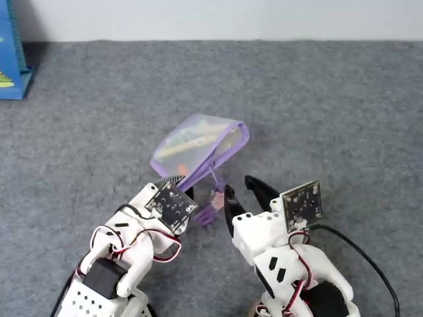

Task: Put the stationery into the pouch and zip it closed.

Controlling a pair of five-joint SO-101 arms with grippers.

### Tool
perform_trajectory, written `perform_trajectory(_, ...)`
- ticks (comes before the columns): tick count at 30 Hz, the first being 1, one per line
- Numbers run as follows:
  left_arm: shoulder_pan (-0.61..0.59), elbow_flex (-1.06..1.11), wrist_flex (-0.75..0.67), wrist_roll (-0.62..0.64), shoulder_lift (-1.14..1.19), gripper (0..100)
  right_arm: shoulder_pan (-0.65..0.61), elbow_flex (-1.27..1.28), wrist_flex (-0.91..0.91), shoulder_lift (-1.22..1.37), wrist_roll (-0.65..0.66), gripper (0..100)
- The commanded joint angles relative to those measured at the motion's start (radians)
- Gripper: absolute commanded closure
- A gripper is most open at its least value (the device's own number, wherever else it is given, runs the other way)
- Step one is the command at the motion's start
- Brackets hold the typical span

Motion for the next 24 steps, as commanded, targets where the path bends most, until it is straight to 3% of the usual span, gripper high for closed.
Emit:
perform_trajectory(1,-0.023,-0.021,0.005,0.023,0.0,99,-0.008,0.038,-0.062,0.053,0.009,84.8)
perform_trajectory(12,-0.023,-0.018,0.006,0.023,0.0,99,-0.015,0.066,-0.266,0.335,0.008,85.1)
perform_trajectory(18,-0.023,-0.016,0.006,0.021,0.0,99,-0.137,0.012,-0.125,0.298,0.0,84.9)
perform_trajectory(24,-0.023,-0.016,0.005,0.021,0.0,99,-0.16,0.021,-0.074,0.225,0.0,85.0)
